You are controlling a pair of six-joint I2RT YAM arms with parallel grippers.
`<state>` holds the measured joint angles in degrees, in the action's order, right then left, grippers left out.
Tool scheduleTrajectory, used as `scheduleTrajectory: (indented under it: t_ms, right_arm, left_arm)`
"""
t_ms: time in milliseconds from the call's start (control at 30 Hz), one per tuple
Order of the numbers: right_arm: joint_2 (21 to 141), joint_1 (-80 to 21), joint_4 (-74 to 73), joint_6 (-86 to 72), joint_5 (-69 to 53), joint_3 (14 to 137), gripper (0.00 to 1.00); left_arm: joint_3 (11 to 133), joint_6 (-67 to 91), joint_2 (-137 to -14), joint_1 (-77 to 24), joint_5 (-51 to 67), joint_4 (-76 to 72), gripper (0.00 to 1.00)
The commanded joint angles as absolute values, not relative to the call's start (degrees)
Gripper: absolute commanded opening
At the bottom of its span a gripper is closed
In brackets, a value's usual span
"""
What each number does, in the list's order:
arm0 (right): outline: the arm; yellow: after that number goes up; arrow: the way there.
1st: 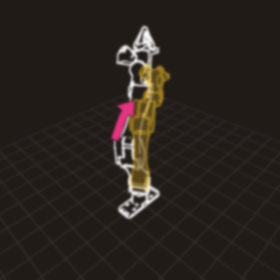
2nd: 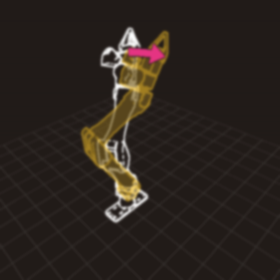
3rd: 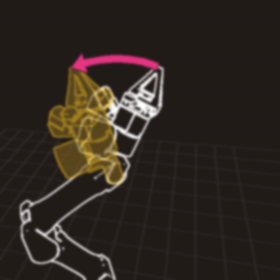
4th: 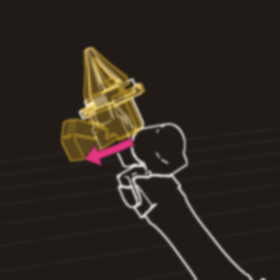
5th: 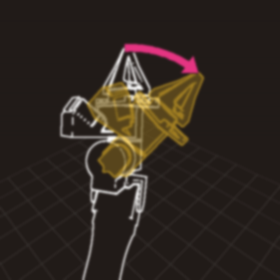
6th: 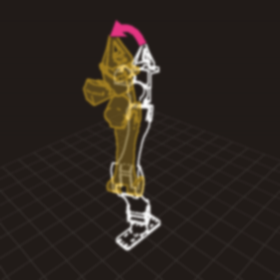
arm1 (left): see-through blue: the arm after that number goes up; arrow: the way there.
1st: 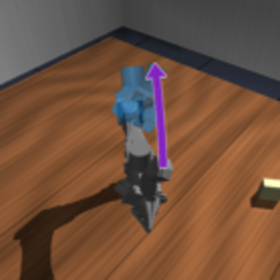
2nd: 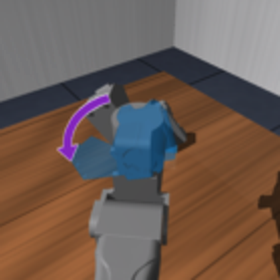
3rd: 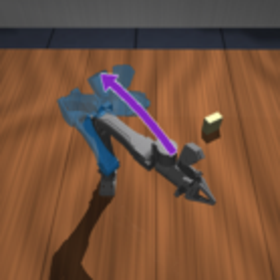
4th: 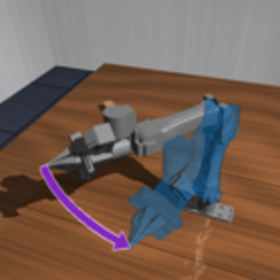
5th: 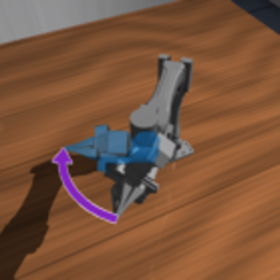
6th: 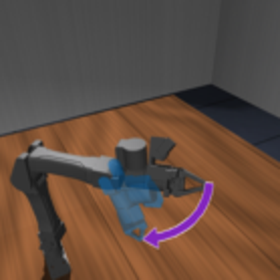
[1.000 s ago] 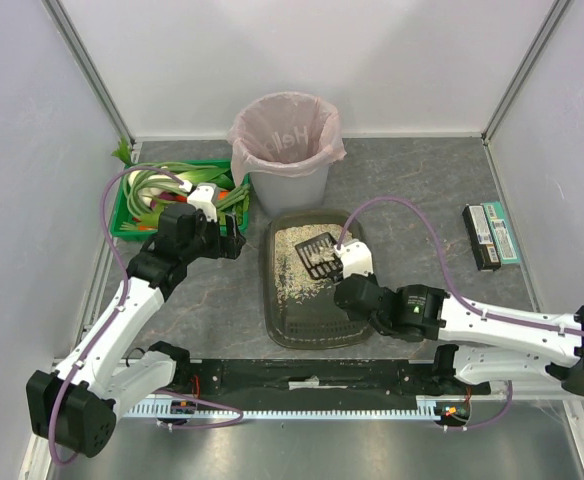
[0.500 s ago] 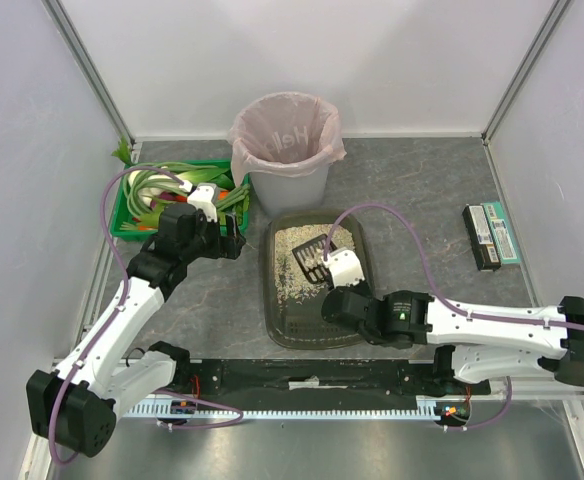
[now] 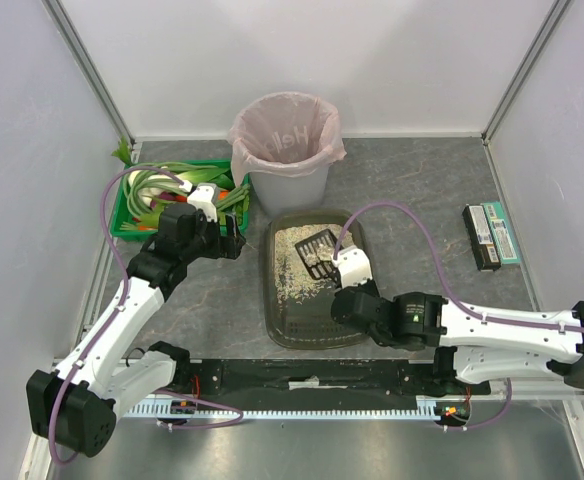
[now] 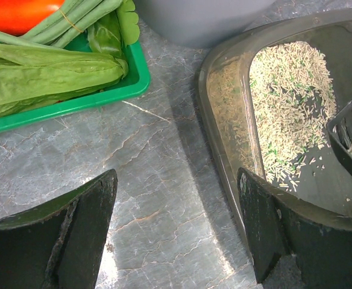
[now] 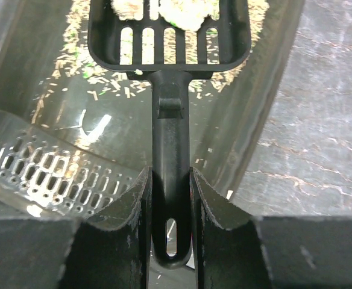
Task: Clean the litter box
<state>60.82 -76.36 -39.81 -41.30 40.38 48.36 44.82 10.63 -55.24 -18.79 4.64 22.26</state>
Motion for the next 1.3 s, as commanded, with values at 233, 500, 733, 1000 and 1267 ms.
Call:
scheduleTrajectory:
  t_ms: [233,500,733,1000,1267]
  right_arm:
    - [63.7,-76.6,-49.5,-44.7,50.2,52.1,0.00]
    - [61.8,-76.5,-47.7,-44.4,52.6,51.3,0.00]
    - [62.5,-76.4,-46.4,-44.0,51.1,51.4,0.00]
    - [62.3,-76.6,-46.7,-42.1,50.0,50.5,0.00]
    - [61.3,-76.7,-41.2,-39.0,44.2,49.2,0.00]
  left_arm:
    - [45.4,10.6,-55.2,-19.0,4.8,21.4,0.86]
    - [45.4,10.6,-55.2,-19.0,5.4,21.4,0.86]
    - [45.3,10.7,-55.1,-19.0,5.8,21.4,0.86]
    - [45.2,10.8,-55.6,-19.1,6.2,21.4,0.86]
    - [45.2,10.7,-55.8,-19.1,6.1,21.3,0.86]
